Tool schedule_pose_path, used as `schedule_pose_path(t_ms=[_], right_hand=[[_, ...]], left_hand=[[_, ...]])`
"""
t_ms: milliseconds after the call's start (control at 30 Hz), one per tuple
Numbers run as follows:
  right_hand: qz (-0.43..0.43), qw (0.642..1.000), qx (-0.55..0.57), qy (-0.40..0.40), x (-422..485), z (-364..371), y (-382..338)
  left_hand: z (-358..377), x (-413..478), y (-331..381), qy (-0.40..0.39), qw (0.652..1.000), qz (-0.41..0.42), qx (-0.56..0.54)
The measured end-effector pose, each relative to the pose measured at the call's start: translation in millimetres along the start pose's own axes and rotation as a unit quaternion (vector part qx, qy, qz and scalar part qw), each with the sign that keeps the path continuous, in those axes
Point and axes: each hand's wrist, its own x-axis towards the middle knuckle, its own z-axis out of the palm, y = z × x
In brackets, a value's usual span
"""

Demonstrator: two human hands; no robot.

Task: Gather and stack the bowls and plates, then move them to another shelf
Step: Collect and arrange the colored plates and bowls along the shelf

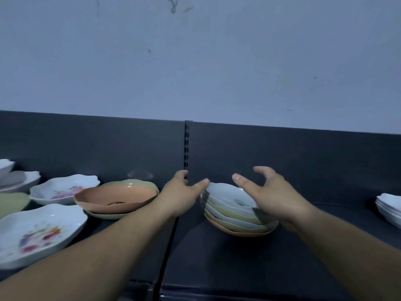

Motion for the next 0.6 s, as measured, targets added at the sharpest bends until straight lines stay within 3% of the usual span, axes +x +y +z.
schedule_pose_path(t_ms=[200, 433, 600], right_hand=[[-0.094, 0.993, -0.023, -0.062, 9, 52, -46], [-0.145, 0.976, -0.019, -0.162, 21, 124, -66], [-0.171, 0.955, -0.07, -0.233, 19, 163, -72]], left_hand=[[-72, -28, -12, 0.09, 0.987, 0.047, 0.121], [-144, -52, -38, 0.256, 0.958, -0.001, 0.132], [-159, -65, -56, 0.27, 0.944, -0.072, 0.174]])
